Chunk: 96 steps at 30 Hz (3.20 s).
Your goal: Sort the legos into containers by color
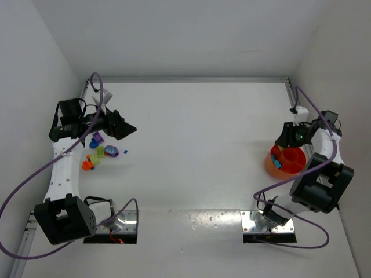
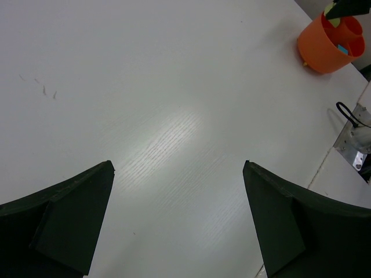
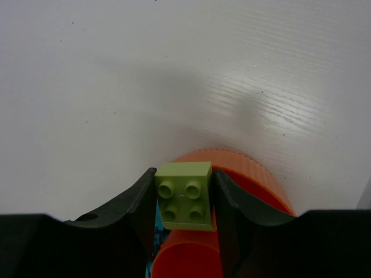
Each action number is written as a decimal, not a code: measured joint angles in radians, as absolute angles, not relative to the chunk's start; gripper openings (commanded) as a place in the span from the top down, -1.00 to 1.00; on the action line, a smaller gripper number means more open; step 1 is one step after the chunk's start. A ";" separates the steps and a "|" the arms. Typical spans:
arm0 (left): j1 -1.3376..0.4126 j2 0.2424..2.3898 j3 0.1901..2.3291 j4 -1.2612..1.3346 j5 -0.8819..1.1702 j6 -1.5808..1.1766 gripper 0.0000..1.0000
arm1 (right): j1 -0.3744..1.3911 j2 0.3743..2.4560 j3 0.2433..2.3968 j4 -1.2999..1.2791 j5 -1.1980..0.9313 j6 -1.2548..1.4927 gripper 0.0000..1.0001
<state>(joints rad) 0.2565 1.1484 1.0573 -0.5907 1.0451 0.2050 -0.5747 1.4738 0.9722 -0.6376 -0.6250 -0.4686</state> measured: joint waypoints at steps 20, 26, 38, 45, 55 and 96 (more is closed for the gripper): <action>0.257 1.148 1.057 -0.590 1.045 0.201 -0.99 | -0.603 1.476 0.973 -0.661 -0.652 -0.495 -0.07; 0.257 1.148 1.057 -0.590 1.031 0.195 -0.99 | -0.605 1.420 0.990 -0.694 -0.688 -0.502 -0.07; 0.386 1.148 1.056 -0.864 0.726 0.385 -0.77 | -0.357 1.366 1.095 -0.747 -0.706 -0.463 -0.07; 0.454 1.218 1.042 -0.900 0.424 0.420 -0.58 | -0.135 1.470 1.124 -0.743 -0.671 -0.382 -0.07; 0.462 1.428 1.024 -0.836 0.263 0.520 -0.41 | -0.022 1.552 1.248 -0.778 -0.598 -0.345 -0.10; 0.375 1.649 1.026 -0.498 0.122 0.274 -0.15 | 0.023 1.600 1.321 -0.862 -0.478 -0.360 -0.10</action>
